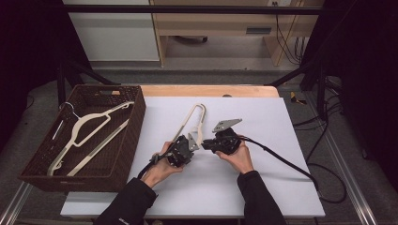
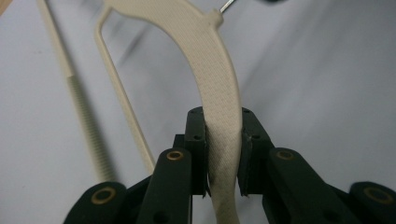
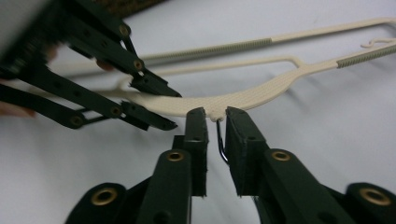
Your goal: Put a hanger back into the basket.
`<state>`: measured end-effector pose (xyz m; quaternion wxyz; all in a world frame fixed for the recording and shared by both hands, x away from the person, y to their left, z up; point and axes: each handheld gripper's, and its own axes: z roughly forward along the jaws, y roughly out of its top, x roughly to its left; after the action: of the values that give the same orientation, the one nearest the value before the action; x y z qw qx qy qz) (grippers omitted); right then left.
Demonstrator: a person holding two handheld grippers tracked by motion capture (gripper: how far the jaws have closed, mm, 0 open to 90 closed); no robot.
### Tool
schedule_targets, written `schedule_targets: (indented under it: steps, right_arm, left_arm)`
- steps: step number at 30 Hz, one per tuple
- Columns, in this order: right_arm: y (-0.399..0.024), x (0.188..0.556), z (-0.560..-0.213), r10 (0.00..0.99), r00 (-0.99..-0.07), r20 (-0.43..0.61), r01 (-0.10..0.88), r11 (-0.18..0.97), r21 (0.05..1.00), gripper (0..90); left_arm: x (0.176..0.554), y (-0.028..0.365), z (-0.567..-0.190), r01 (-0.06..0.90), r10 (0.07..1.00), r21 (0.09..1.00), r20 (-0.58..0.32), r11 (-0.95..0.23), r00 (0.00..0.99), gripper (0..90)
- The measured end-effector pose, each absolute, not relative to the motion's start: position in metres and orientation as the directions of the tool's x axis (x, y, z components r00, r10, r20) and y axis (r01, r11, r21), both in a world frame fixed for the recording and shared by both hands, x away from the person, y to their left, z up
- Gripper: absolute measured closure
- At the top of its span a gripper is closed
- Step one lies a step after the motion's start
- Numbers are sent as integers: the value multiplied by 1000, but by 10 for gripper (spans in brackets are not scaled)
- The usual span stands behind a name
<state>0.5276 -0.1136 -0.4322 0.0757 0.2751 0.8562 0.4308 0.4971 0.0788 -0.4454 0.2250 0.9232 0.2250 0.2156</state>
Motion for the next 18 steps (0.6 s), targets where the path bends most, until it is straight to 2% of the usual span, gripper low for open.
schedule_targets:
  steps: [2,7,14,18]
  right_arm:
    - [-118,525,-425,537,-836,109,392,448,803,694]
    - [-130,515,-405,543,-833,106,354,376,856,619]
    - [-156,499,-374,605,-793,71,288,269,919,458]
    - [-172,493,-370,635,-769,75,271,218,938,373]
  left_arm:
    - [496,80,-444,315,516,522,300,-793,802,777]
    - [494,87,-435,318,538,553,294,-770,790,786]
    - [486,102,-418,299,574,620,305,-725,760,814]
    - [483,117,-402,289,605,664,309,-690,734,851]
